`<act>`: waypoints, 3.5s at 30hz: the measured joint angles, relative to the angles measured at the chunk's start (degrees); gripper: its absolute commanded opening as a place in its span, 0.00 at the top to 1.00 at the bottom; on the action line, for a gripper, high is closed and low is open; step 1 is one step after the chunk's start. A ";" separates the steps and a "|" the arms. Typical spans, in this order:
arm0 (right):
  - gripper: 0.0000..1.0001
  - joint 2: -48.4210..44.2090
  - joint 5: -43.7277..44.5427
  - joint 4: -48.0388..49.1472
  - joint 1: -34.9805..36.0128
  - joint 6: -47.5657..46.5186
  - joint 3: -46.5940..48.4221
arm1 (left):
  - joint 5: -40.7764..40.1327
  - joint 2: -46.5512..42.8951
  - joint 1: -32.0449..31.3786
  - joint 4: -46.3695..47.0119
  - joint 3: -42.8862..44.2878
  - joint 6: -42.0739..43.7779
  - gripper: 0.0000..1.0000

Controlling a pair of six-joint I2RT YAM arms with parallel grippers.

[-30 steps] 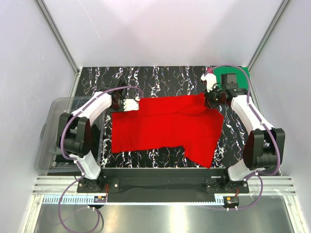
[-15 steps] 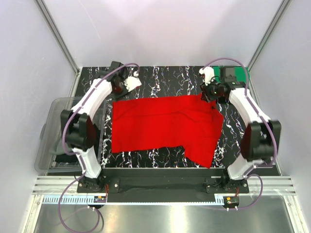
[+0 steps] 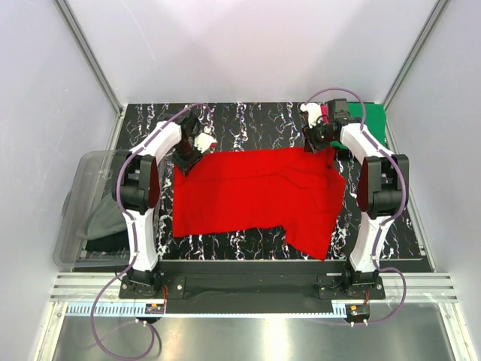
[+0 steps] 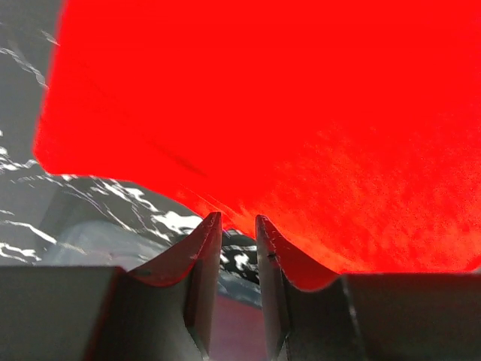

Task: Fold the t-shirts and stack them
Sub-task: Fold the tshirt

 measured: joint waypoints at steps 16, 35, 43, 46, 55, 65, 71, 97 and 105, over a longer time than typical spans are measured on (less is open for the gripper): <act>0.64 8.48 5.38 -1.46 0.02 -0.04 3.30 | -1.88 9.60 3.85 0.55 6.91 0.20 0.71; 0.65 16.35 11.69 -3.56 1.16 0.17 13.31 | -10.45 13.33 5.73 3.67 12.39 -0.22 0.75; 0.66 16.96 12.17 -3.45 1.38 0.37 14.53 | -11.32 13.14 5.92 5.66 12.41 -0.31 0.72; 0.65 16.15 12.22 -3.52 1.36 0.35 13.90 | -10.80 11.98 5.86 5.77 12.41 -0.55 0.69; 0.62 1.99 12.55 -3.08 1.16 0.31 8.52 | -9.55 -1.99 0.52 7.52 12.59 0.31 0.64; 0.62 -4.94 9.49 -2.38 1.20 -2.67 1.33 | -7.23 -7.87 -2.62 8.94 -3.85 1.99 0.65; 0.64 -9.25 6.19 -5.01 4.39 -9.25 -8.52 | -4.35 -11.06 -3.06 7.43 -13.00 1.42 0.65; 0.71 0.87 1.44 -8.00 14.23 -13.05 -7.96 | 2.10 -14.58 -4.61 7.23 -24.92 -2.01 0.69; 0.71 2.27 6.49 -5.77 14.14 -13.49 -7.74 | 2.08 -13.03 -4.35 8.00 -24.94 -2.10 0.69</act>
